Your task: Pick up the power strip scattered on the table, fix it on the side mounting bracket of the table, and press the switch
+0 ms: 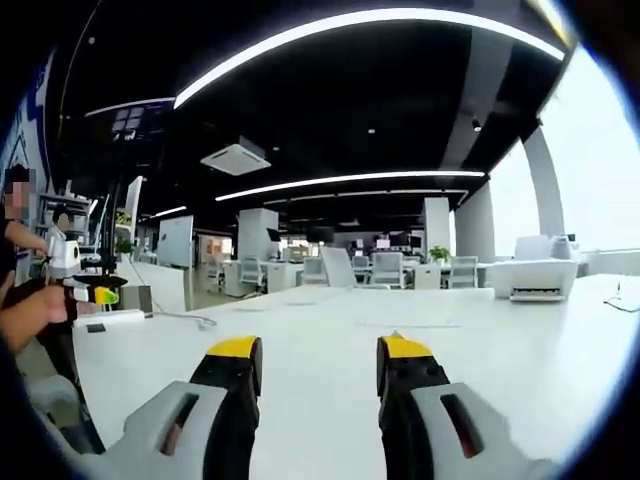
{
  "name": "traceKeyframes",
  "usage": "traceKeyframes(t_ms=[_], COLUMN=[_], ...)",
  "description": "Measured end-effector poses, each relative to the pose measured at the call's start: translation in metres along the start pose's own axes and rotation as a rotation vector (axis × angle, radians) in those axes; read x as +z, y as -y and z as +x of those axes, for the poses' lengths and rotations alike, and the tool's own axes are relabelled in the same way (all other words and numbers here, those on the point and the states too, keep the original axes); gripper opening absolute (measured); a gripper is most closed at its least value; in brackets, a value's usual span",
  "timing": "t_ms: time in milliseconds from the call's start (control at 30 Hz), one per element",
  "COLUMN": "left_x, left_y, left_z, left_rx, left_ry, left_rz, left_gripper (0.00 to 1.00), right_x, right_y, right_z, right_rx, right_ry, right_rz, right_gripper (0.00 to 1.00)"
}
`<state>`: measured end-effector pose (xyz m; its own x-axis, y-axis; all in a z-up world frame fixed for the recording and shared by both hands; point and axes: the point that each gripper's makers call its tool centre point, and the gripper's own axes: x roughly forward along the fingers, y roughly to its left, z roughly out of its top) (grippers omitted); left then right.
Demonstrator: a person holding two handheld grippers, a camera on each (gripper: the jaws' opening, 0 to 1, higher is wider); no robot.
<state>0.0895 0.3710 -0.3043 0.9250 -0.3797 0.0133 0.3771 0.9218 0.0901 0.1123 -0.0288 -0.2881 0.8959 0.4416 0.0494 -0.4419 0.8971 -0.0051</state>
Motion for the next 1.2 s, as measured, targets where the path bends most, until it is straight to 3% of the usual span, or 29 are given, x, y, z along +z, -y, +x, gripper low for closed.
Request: traceKeyframes(t_ms=[1200], left_x=[0.0094], left_y=[-0.0069], left_z=[0.0012], left_rx=[0.008], left_ry=[0.018], left_rz=[0.005], left_gripper=[0.73], right_x=[-0.0085], right_y=[-0.0103], right_z=[-0.0068], right_rx=[-0.013], right_ry=[-0.022], right_rz=[0.017], right_gripper=[0.43])
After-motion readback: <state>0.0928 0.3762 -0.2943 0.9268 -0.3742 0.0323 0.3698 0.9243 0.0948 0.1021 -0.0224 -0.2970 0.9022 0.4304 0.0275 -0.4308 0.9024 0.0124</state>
